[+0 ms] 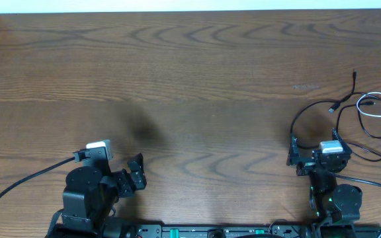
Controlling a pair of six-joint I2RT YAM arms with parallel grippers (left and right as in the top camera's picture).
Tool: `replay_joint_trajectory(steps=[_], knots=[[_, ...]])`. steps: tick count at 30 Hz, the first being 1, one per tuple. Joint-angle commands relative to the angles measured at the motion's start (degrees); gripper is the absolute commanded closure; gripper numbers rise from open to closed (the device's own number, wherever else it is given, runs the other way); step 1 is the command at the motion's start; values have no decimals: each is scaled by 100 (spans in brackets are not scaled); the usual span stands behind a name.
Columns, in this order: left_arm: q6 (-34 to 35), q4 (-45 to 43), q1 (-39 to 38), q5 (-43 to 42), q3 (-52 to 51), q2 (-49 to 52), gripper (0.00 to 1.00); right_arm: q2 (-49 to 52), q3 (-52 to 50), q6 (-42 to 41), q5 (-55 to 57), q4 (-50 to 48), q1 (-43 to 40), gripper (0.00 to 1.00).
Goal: Untangle cables
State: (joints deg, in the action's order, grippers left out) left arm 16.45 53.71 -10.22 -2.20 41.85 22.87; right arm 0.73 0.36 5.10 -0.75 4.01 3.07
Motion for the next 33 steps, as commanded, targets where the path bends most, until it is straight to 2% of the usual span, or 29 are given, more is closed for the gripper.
replay_joint_trajectory(steps=[1,23,28,33], knots=[[-52,-2,28,92,-4,-13,0,-46,-7,94,-90,20,-68,1],[-52,24,28,92,-7,-111,0,-46,-7,94,-90,22,-68,1],[-142,164,28,120,-164,-634,1,-46,-7,94,-90,20,-68,1],[-164,-188,254,225,-953,-1646,0,-46,-7,94,-90,22,-68,1]])
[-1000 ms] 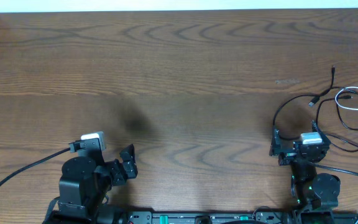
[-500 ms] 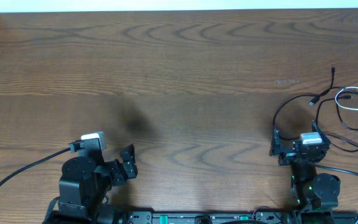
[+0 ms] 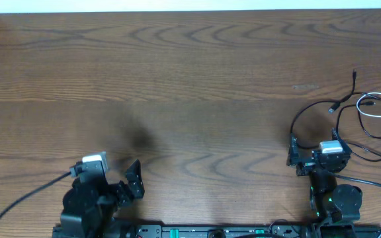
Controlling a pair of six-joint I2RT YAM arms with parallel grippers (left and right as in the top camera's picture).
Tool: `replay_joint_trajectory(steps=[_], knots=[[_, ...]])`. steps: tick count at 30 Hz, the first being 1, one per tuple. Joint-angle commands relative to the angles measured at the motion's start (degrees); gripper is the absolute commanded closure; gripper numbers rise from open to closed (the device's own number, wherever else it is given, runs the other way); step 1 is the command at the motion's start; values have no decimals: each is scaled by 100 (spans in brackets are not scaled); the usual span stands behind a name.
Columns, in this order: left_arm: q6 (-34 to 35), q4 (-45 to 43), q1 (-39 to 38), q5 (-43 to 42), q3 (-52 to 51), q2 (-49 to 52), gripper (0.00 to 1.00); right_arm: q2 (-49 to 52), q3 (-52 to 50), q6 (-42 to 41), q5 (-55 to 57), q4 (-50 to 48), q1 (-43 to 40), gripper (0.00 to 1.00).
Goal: Untangle cables
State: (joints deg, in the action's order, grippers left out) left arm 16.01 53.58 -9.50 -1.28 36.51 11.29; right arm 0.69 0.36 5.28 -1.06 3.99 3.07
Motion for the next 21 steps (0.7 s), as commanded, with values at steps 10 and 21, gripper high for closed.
replay_joint_trajectory(steps=[10,21], knots=[[-660,-3351,542,125,-2225,-1119,0,-42,-7,76,-59,24,-68,1],[-1875,-6271,540,20,-3628,-1119,1,-42,-7,76,-59,24,-68,1]])
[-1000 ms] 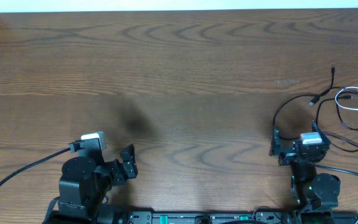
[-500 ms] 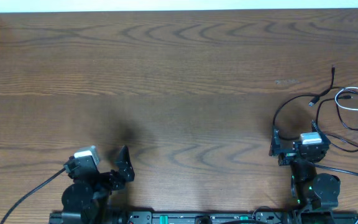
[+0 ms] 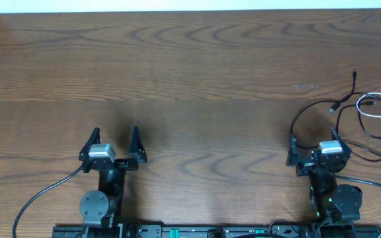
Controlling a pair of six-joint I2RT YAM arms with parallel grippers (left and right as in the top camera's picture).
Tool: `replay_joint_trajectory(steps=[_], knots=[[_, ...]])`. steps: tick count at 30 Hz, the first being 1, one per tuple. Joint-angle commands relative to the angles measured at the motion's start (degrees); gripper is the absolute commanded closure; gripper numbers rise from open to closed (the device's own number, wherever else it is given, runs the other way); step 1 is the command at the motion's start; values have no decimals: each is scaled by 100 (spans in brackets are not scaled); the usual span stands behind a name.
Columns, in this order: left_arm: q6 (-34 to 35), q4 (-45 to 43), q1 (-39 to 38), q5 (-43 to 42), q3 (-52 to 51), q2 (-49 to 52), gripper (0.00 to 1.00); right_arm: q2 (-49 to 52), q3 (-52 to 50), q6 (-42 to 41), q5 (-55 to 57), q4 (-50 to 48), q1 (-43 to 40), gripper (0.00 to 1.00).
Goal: Untangle cables
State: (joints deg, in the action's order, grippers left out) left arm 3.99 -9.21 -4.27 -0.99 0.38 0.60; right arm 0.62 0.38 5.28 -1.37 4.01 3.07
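A tangle of thin cables lies at the table's right edge: a white cable (image 3: pixel 376 100) looped over black cable (image 3: pixel 346 125), with one black end (image 3: pixel 354 74) pointing away. A black loop (image 3: pixel 303 116) curves down to the left finger of my right gripper (image 3: pixel 315 149), which stands open just left of the tangle; whether the finger touches the cable cannot be told. My left gripper (image 3: pixel 114 140) is open at the front left, far from the cables, with nothing between its fingers.
The brown wooden table (image 3: pixel 197 79) stretches wide between the arms and to the back. A black supply cable (image 3: pixel 45 195) runs from the left arm to the front left corner. The arm bases stand along the front edge.
My left arm has turned from a tilted pose low at the front left to facing straight ahead, its open gripper now further from the front edge. The right arm and cables have not moved.
The left gripper first sat tilted to the right near the front edge, then slightly lower and further left, and now points straight ahead, open. The right gripper has stayed open beside the tangle, and the cables lie as before.
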Motion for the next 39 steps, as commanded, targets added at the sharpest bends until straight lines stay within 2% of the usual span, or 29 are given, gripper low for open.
replay_joint_trajectory(steps=[1,5,7,39], knots=[[-748,129,20,-9,-15,-50,0,-35,-9,76,-28,20,-68,1],[-741,1123,20,-31,-15,-50,0,-35,-9,76,-28,22,-68,1],[-743,1340,17,-50,-15,-50,0,-35,-9,76,-28,22,-68,1],[-804,1327,20,-48,-15,-37,0,-35,-9,76,-28,22,-68,1]])
